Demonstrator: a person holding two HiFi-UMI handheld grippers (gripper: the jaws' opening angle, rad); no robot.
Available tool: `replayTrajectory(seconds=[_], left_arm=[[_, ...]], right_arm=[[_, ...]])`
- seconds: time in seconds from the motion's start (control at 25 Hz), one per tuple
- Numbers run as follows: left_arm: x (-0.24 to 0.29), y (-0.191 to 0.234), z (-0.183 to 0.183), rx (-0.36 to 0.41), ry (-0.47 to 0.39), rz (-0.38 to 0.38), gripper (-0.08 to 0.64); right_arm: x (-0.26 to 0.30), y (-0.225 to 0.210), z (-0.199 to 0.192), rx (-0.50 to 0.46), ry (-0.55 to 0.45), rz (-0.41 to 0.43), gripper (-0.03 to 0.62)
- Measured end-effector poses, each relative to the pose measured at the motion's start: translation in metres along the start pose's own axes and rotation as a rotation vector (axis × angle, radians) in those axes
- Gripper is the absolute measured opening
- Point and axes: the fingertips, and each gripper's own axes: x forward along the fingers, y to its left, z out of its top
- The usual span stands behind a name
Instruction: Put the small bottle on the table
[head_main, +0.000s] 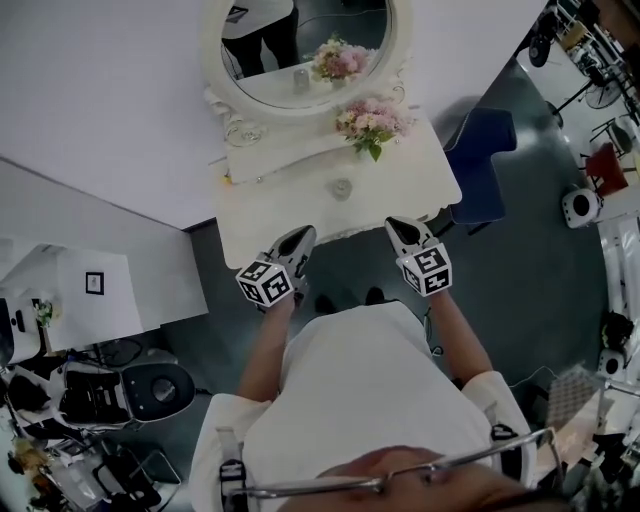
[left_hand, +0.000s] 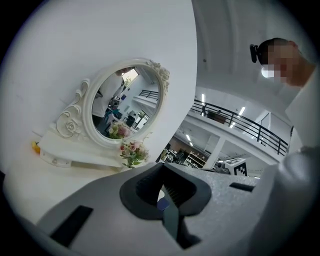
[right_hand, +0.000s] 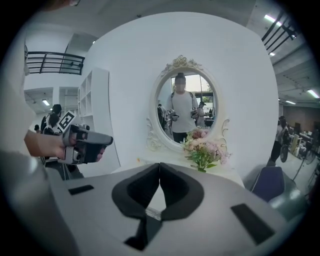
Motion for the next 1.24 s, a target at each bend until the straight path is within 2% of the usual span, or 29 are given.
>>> replayTrajectory(seconds=[0.2, 0.48, 0.8, 1.24], left_arm=[[0.003, -0.016, 0.002, 0.03, -0.016, 0.017, 0.003], [0.009, -0.022, -0.01, 0.015, -0.012, 0.043, 0.003], [0.02, -0.031, -0.008, 0.017, -0.034, 0.049, 0.003], [0.011, -0.027, -0.001, 0.017, -0.063, 0.08, 0.003]], right_arm=[[-0.011, -0.012, 0.007, -0.024, -0.028, 0.029, 0.006], [-0.017, 0.003, 0.008, -0.136, -0.029, 0.106, 0.006], [-0.017, 0.01, 0.017, -0.142, -0.059, 0.162, 0.006], [-0.022, 0.002, 0.016, -0.111, -0.067, 0.165, 0.006]])
